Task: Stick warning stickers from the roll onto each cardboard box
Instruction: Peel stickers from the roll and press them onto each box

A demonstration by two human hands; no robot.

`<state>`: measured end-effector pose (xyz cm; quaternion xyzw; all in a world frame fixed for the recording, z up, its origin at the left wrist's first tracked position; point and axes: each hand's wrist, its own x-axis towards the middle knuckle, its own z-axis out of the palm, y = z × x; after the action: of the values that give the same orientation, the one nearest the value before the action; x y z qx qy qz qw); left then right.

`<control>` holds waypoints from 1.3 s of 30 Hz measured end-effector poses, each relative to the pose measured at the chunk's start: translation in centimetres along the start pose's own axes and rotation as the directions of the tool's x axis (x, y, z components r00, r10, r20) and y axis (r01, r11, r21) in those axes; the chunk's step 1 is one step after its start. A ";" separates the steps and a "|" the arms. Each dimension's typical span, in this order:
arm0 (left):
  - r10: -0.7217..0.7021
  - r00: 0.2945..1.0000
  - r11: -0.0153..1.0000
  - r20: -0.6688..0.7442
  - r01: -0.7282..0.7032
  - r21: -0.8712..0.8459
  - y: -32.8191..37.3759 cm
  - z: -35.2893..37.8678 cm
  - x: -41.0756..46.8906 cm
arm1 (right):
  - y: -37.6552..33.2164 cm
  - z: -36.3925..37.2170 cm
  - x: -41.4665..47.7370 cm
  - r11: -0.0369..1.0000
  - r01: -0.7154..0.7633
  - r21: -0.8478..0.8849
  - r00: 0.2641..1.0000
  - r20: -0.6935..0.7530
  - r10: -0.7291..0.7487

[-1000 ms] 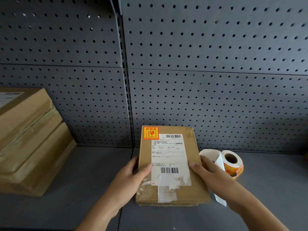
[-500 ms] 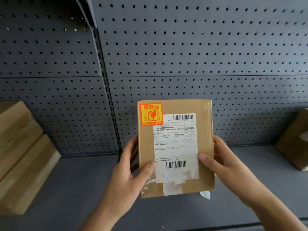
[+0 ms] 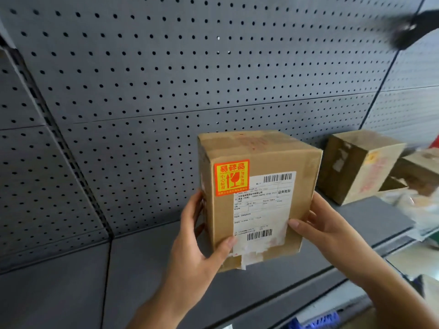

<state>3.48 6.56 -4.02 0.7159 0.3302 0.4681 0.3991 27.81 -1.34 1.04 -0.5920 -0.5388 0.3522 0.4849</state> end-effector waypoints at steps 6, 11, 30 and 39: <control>0.046 0.998 0.999 0.031 -0.046 -0.009 0.1 6.0 1.1 | 2.3 -5.0 -1.0 0.996 -0.081 -0.036 0.992 -0.102 0.077; 0.059 0.996 0.998 0.068 -0.060 0.017 -0.6 11.0 2.7 | 4.8 -9.2 -0.7 0.992 -0.116 -0.053 0.982 -0.157 0.107; -0.070 0.998 0.977 0.010 0.066 0.203 -5.5 25.8 9.3 | 14.6 -18.9 8.1 0.935 -0.289 -0.204 0.930 -0.293 0.223; -0.099 0.994 0.960 -0.053 0.109 0.258 -6.9 28.7 11.7 | 16.4 -19.3 11.1 0.899 -0.346 -0.270 0.882 -0.419 0.214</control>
<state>33.60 12.07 -12.29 0.7344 0.4338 0.4132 0.3190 52.70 6.56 -7.98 -0.7952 -0.3944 0.2009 0.4143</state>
